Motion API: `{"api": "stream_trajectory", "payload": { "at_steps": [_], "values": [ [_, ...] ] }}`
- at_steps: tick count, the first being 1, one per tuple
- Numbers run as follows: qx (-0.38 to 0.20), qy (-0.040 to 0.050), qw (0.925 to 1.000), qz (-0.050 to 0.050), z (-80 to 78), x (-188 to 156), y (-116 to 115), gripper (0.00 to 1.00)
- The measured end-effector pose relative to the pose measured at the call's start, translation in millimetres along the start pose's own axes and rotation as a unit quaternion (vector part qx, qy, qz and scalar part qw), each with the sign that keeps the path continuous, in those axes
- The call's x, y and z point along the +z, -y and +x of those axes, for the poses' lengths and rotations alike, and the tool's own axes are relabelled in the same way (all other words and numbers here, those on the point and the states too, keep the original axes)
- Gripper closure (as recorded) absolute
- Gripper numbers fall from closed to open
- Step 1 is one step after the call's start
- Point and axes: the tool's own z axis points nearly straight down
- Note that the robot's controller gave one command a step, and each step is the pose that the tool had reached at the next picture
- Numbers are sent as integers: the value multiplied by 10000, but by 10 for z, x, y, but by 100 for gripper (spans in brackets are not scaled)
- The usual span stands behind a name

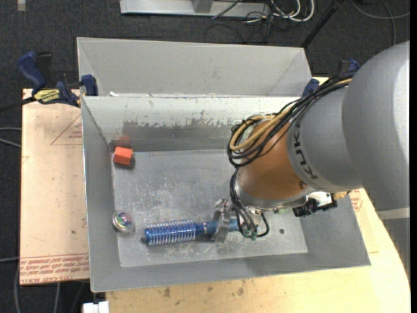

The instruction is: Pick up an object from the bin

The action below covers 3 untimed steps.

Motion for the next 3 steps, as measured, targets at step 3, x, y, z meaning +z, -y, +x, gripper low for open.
{"api": "stream_trajectory", "payload": {
  "at_steps": [3],
  "values": [
    [-41,20,10000,-2,-19,-1203,-32,100]
  ]
}}
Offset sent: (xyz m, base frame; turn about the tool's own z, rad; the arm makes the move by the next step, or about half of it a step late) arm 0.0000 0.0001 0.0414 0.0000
